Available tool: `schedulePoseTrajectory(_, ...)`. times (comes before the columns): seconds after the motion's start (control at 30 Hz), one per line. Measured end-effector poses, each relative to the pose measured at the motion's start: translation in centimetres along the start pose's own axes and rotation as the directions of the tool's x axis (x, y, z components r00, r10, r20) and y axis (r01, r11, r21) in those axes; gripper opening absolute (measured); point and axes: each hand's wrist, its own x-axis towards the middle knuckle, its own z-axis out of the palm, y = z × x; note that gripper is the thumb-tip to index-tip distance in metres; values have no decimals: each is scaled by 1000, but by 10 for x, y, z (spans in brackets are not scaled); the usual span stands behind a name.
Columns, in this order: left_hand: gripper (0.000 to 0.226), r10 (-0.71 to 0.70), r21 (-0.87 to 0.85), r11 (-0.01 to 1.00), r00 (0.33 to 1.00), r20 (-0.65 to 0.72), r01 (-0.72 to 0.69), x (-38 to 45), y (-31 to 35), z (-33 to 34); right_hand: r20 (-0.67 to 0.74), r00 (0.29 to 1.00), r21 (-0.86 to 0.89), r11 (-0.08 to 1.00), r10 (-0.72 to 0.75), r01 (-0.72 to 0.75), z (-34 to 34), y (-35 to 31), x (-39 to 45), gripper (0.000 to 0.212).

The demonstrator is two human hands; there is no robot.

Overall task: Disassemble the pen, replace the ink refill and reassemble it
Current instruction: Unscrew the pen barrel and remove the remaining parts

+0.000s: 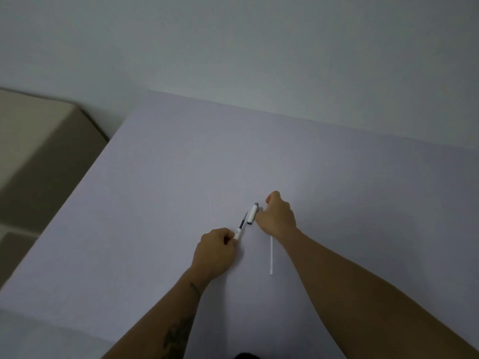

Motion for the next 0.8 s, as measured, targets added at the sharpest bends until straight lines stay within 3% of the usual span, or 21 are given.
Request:
schedulePoseTrajectory(0.27, 13, 65, -49, 997, 998, -11, -65, -6, 11, -3, -15, 1000, 249, 969, -5, 8, -19, 9, -30, 21)
schedulePoseTrajectory(0.47, 11, 185, -51, 982, 983, 21, -183, -14, 23, 3, 226, 972, 579, 794, 58, -182, -23, 13, -68, 12)
schedulePoseTrajectory(0.67, 9, 261, -32, 965, 964, 61, -259, -21, 31, 7, 124, 978, 674, 709, 167, -207, -36, 22, -82, 14)
schedulePoseTrajectory(0.8, 14, 246, 10, 969, 966, 81, -248, -26, 30, 5, -49, 977, 712, 693, 209, -113, -59, 27, -75, 20)
